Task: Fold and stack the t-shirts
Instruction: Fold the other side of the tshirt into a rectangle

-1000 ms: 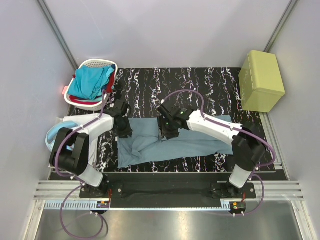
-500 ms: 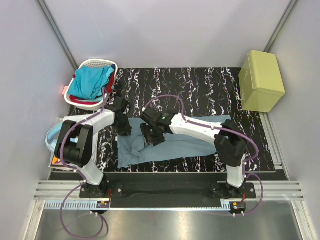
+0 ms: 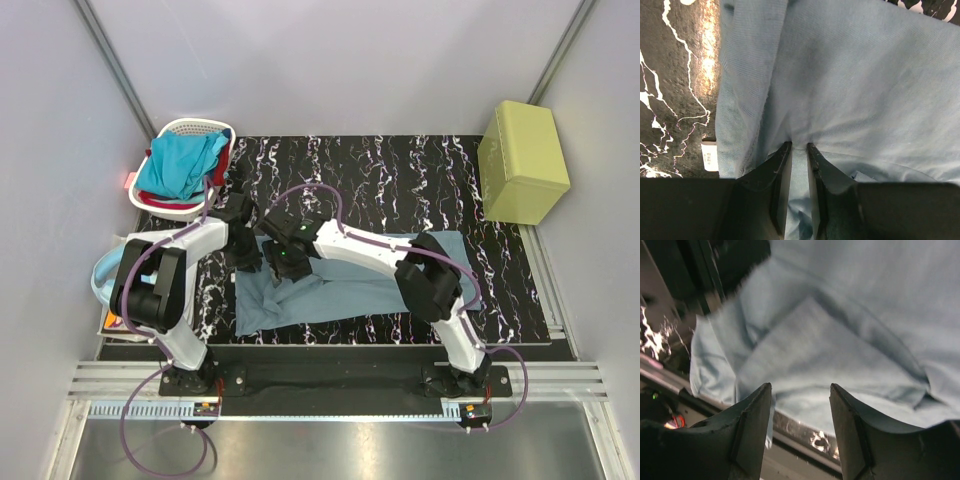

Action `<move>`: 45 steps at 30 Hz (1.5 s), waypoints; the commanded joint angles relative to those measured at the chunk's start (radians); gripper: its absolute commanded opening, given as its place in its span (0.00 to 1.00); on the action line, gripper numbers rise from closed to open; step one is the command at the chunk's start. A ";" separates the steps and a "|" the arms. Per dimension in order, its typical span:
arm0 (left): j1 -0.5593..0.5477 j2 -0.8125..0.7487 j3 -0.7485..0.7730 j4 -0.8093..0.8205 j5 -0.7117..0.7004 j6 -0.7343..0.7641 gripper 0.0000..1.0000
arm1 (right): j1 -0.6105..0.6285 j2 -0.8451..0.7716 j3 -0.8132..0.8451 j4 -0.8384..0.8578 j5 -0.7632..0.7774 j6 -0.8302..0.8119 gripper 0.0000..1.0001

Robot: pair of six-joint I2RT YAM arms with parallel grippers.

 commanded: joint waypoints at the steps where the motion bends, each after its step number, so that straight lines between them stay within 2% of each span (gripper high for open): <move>1: 0.005 0.031 -0.002 0.018 0.018 0.010 0.24 | 0.005 0.083 0.120 -0.051 0.039 -0.045 0.58; 10: 0.005 0.027 -0.008 0.016 0.030 0.008 0.23 | 0.006 0.152 0.113 -0.062 0.058 -0.042 0.55; 14: 0.005 0.034 -0.006 0.016 0.037 0.008 0.23 | 0.005 0.142 0.084 -0.063 0.063 -0.030 0.43; 17: 0.005 0.035 -0.005 0.016 0.041 0.011 0.23 | 0.005 0.113 0.059 -0.063 0.063 -0.013 0.37; 20: 0.005 0.035 -0.005 0.016 0.042 0.011 0.23 | 0.006 0.055 0.012 -0.062 0.095 0.016 0.24; 21: 0.005 0.035 -0.006 0.018 0.044 0.011 0.23 | 0.008 0.022 -0.016 -0.062 0.098 0.022 0.15; 25: 0.005 0.038 -0.005 0.018 0.050 0.011 0.23 | 0.017 -0.050 -0.079 -0.080 0.104 0.050 0.00; 33: 0.005 0.052 0.003 0.019 0.060 0.011 0.22 | 0.034 -0.179 -0.168 -0.134 0.137 0.093 0.00; 39: 0.004 0.052 0.000 0.019 0.067 0.014 0.22 | 0.042 -0.197 -0.186 -0.204 0.115 0.102 0.00; 45: 0.004 0.053 0.000 0.018 0.070 0.016 0.22 | 0.048 -0.216 -0.278 -0.221 0.085 0.128 0.30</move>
